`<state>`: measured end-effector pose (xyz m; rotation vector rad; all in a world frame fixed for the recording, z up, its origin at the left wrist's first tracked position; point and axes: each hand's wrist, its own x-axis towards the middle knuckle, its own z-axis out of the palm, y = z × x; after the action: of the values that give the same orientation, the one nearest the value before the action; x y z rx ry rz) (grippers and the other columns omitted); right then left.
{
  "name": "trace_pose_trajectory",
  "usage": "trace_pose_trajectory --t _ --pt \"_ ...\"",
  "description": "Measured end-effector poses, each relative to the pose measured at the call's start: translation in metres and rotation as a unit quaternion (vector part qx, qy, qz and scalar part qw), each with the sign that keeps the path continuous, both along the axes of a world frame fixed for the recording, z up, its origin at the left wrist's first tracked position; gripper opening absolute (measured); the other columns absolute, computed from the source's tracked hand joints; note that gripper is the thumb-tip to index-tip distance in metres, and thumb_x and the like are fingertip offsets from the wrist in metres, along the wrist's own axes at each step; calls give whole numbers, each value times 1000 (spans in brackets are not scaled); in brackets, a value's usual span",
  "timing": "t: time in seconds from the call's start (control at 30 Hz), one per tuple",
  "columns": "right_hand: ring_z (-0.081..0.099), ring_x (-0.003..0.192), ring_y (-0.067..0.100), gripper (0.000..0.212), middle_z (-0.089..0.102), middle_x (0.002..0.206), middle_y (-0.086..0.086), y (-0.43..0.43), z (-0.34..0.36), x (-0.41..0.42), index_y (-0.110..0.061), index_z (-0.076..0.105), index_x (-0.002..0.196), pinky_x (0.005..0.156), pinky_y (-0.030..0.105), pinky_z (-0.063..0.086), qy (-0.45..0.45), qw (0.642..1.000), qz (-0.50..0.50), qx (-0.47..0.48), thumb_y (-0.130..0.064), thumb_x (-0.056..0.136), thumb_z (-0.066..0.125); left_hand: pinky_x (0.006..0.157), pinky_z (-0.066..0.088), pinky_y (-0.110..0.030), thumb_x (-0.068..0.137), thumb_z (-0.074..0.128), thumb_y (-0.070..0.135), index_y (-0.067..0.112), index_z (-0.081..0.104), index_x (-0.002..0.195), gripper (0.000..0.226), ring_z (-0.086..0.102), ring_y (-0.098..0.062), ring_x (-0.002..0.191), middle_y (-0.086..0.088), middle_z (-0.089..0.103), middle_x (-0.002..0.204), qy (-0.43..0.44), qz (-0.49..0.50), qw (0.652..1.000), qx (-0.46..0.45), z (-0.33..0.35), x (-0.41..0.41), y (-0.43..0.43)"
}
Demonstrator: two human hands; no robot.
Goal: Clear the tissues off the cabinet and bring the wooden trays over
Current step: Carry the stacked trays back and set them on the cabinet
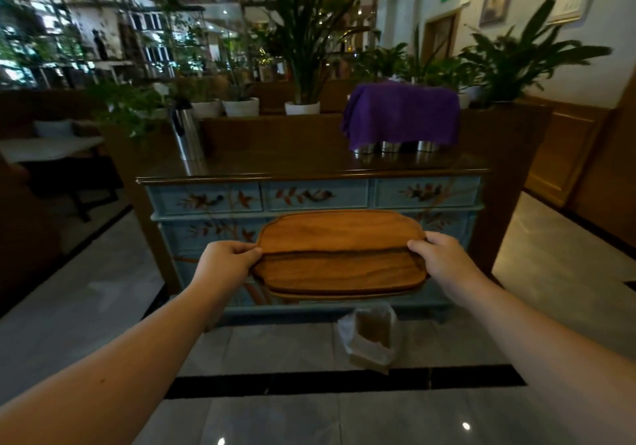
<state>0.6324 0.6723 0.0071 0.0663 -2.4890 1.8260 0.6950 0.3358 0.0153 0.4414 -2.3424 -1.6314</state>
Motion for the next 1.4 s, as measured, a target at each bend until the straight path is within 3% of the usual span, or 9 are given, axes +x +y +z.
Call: trace_pose_trajectory --t 0.23,0.43,0.6,0.7,0.83,0.97,1.1,1.23,1.4 --pt "66 64 23 26 70 70 8 -82 0 -129 -12 73 78 59 35 48 -1 1000 4 -1 -25 92 55 77 59 -43 85 67 23 24 76 82 10 73 -16 72 2 77 75 11 -2 1000 17 1 -114 -81" --pt "65 87 47 32 68 97 31 -135 3 -238 6 67 97 71 51 52 -11 1000 12 -22 -24 92 56 83 57 -42 83 68 26 31 75 71 15 72 -13 75 6 77 74 2 0 1000 -4 13 -222 -136" --pt "65 80 45 34 68 90 29 -155 2 -305 5 66 99 69 47 51 -18 1000 7 -13 -26 92 55 88 55 -47 84 69 23 21 76 87 9 70 -21 84 -3 76 86 -1 11 1000 -24 17 -290 -152" --pt "66 87 43 31 69 98 27 -167 0 -353 -2 70 96 79 55 54 -22 1000 12 -7 -28 92 54 84 57 -45 85 67 23 21 76 84 9 71 -21 80 -3 77 82 -15 14 1000 -22 16 -337 -159" --pt "66 76 32 24 69 83 16 -177 -5 -428 -11 70 85 63 37 46 -15 1000 20 12 -28 92 55 82 56 -40 86 66 19 25 75 75 15 70 -19 79 -3 76 78 -14 23 999 -37 11 -405 -163" --pt "59 63 19 23 60 70 4 -189 -4 -506 -15 66 79 55 31 40 -17 998 46 38 -33 90 56 71 60 -37 85 67 18 20 76 76 12 72 -21 69 -3 76 68 -25 45 998 -26 10 -477 -172" --pt "66 77 23 23 69 83 5 -200 -6 -577 -17 68 91 63 34 49 -15 996 71 56 -37 90 57 82 57 -43 83 69 20 21 75 78 7 71 -23 79 -5 76 79 -34 75 996 -26 6 -541 -184" --pt "67 77 21 23 72 84 4 -213 -13 -635 -19 70 92 62 34 49 -21 993 86 79 -39 90 59 68 56 -33 84 68 19 22 76 74 13 72 -14 68 3 76 68 -44 88 995 -20 -5 -588 -197" --pt "65 85 21 17 68 95 4 -234 -29 -693 -26 64 94 76 42 54 -80 982 119 119 -41 89 60 52 46 -22 84 67 17 24 73 70 17 69 -11 62 3 74 64 -73 99 991 -56 -16 -645 -219"
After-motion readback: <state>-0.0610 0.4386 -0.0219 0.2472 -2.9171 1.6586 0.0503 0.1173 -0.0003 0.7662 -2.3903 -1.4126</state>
